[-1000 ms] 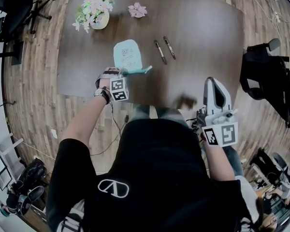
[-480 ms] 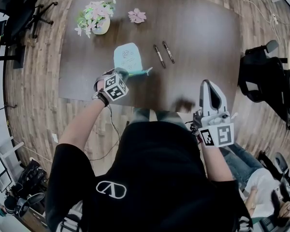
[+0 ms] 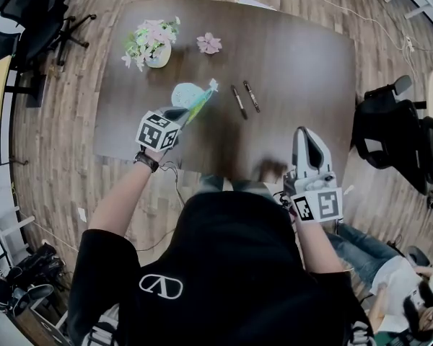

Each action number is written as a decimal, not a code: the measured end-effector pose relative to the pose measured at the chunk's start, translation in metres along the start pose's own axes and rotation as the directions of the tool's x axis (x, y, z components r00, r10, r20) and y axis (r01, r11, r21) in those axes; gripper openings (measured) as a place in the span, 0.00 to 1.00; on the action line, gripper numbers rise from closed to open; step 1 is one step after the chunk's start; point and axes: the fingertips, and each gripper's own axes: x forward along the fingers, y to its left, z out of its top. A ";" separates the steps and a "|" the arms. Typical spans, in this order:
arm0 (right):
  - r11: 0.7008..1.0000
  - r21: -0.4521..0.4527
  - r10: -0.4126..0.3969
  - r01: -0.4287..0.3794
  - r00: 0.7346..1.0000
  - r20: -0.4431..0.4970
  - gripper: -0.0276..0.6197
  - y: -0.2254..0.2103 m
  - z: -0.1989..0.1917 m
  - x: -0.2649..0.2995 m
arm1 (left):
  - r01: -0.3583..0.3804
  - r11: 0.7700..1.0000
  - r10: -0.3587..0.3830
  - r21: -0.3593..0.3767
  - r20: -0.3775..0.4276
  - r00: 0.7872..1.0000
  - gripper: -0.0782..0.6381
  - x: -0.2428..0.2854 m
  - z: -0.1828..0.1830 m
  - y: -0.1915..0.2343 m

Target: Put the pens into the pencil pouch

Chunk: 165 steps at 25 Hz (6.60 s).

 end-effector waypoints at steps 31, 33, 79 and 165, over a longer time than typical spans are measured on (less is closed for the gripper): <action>0.991 -0.064 0.113 -0.114 0.993 -0.021 0.03 0.001 -0.007 0.055 | 0.109 0.854 0.151 -0.509 0.444 0.883 0.13 -0.080 0.044 -0.038; 0.991 -0.067 0.115 -0.116 0.993 -0.020 0.03 0.000 -0.007 0.057 | 0.112 0.851 0.154 -0.513 0.448 0.881 0.13 -0.081 0.045 -0.039; 0.968 -0.048 -0.019 -0.245 0.118 -0.993 0.11 -0.064 -0.395 0.208 | 0.153 0.732 0.239 -0.664 0.461 0.855 0.13 -0.084 -0.014 -0.072; 0.850 0.011 0.523 -0.526 0.848 0.091 0.36 0.097 0.059 0.124 | 0.334 0.891 -0.029 -0.308 0.695 0.719 0.13 -0.128 0.191 -0.109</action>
